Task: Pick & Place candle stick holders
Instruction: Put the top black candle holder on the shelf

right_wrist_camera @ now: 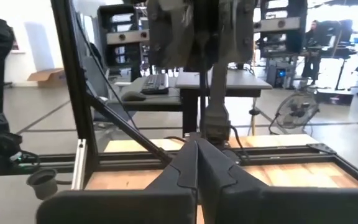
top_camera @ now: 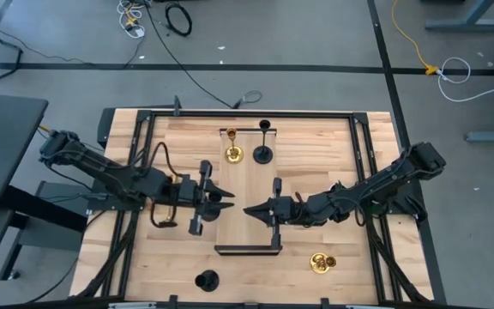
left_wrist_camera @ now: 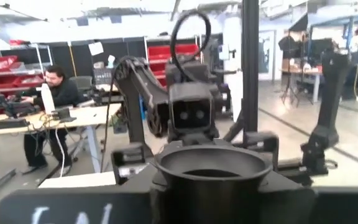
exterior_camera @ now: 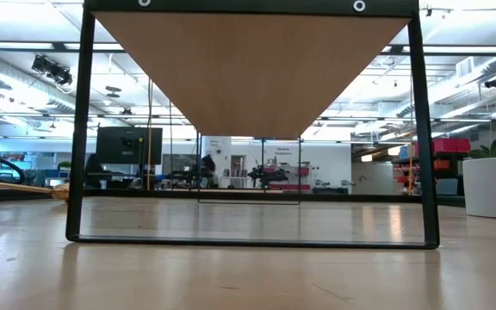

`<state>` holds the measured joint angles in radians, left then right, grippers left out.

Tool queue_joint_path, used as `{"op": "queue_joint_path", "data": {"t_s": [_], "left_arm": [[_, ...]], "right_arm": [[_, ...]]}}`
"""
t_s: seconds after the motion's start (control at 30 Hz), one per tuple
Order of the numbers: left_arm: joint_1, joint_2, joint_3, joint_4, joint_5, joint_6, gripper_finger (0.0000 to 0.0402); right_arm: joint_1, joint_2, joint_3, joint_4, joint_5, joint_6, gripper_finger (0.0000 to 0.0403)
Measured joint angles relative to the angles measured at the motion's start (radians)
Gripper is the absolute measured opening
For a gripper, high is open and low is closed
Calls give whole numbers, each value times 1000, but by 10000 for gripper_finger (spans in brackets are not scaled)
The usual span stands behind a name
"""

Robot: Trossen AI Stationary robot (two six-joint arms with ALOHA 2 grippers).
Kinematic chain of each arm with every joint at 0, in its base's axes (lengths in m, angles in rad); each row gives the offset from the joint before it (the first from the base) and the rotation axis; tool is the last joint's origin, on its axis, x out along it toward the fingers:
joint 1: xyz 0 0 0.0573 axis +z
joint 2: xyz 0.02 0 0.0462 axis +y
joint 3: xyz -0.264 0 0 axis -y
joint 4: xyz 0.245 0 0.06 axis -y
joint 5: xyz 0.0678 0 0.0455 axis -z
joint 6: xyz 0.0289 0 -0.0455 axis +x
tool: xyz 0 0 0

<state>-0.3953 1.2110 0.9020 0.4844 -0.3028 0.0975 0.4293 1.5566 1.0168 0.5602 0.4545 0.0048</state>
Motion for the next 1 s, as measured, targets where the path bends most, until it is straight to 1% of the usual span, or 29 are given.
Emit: {"op": "queue_joint_path", "data": {"t_s": [0.07, 0.13, 0.2, 0.33, 0.4, 0.47, 0.53, 0.67, 0.73, 0.87, 1.0], "left_arm": [[1, 0, 0, 16, 17, -2, 80], [5, 2, 0, 28, 41, -15, 80], [6, 7, 0, 49, 52, -32, 82], [12, 28, 0, 97, 56, -34, 102], [13, 42, -2, 99, 65, -33, 96], [23, 62, -1, 141, 72, -33, 82], [28, 77, -1, 160, 79, -34, 81], [46, 106, -1, 210, 128, -36, 81], [52, 122, -1, 242, 135, -41, 83], [62, 152, -1, 269, 137, -61, 100], [73, 162, -1, 274, 149, -67, 81]], "right_arm": [[-5, 0, 0, 0, -5, 0, 7], [-17, 0, 0, 5, -56, 6, 21], [-30, 7, 0, 23, -101, 17, 41], [-51, 30, 0, 70, -117, 21, 83], [-58, 43, 0, 108, -136, 20, 102], [-58, 56, 0, 126, -137, 16, 118], [-58, 68, 0, 143, -140, 14, 130], [-61, 80, 0, 158, -131, 14, 143], [-69, 85, 0, 164, -131, 18, 144], [-83, 105, 0, 201, -133, 23, 144], [-100, 125, 3, 222, -156, 26, 144]]}}
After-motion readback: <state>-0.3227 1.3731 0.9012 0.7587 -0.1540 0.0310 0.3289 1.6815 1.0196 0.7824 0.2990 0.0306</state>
